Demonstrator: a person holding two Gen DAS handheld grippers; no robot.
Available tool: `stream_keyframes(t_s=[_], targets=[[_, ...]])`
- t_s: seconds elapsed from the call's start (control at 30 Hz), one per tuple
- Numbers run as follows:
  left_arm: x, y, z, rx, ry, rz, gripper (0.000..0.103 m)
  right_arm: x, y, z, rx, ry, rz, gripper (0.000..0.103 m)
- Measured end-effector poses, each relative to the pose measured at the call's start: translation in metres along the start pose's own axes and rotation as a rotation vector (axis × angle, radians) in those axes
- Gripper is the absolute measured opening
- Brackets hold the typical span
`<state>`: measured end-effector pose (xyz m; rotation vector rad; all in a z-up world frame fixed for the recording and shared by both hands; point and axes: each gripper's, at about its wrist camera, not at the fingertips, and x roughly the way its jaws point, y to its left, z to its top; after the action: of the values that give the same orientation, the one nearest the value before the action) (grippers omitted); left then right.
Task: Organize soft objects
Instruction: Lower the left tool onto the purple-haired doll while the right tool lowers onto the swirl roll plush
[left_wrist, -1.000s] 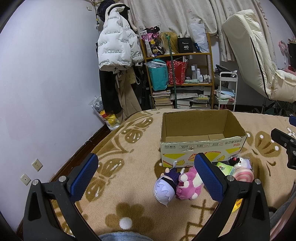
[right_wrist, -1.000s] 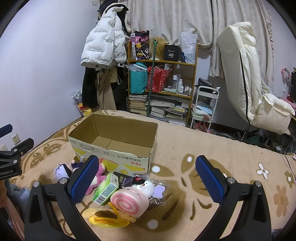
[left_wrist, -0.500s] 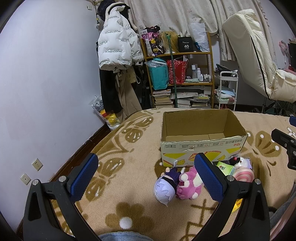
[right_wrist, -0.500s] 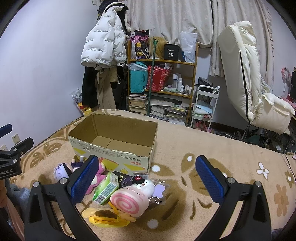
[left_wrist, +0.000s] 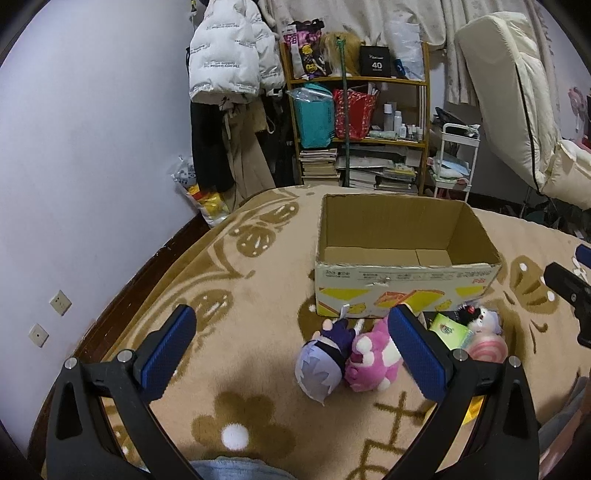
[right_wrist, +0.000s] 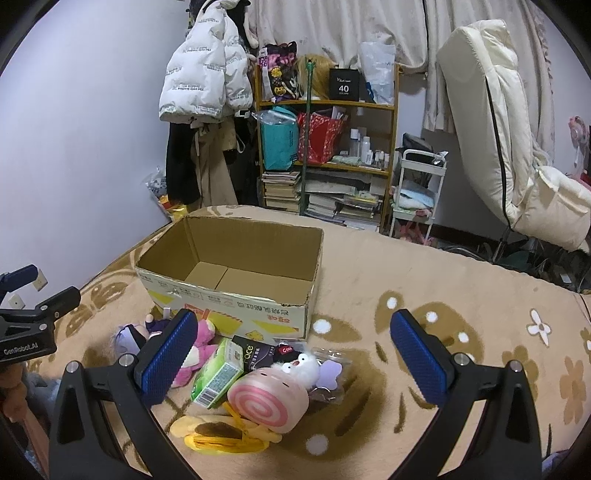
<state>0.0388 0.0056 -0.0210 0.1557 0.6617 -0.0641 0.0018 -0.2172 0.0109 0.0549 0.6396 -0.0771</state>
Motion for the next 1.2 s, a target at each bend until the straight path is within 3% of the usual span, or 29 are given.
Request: stream_keyframes(t_s=[0.4, 0.53, 1.07, 1.2], targets=[[0.038, 0.022, 0.016, -0.083, 0.128, -0.016, 0.102, 0.035, -0.003, 0.001, 0.034, 0.129, 0.055, 0.101], [0.058, 0.027, 0.019, -0.112, 0.173, -0.002, 0.102, 0.047, -0.002, -0.003, 0.028, 0.176, 0.078, 0.095], [0.121, 0.011, -0.020, -0.061, 0.446, 0.018, 0.102, 0.090, 0.001, -0.029, 0.025, 0.353, 0.099, 0.093], [0.130, 0.011, -0.028, -0.068, 0.503, 0.014, 0.102, 0.095, 0.000, -0.033, 0.036, 0.391, 0.120, 0.088]])
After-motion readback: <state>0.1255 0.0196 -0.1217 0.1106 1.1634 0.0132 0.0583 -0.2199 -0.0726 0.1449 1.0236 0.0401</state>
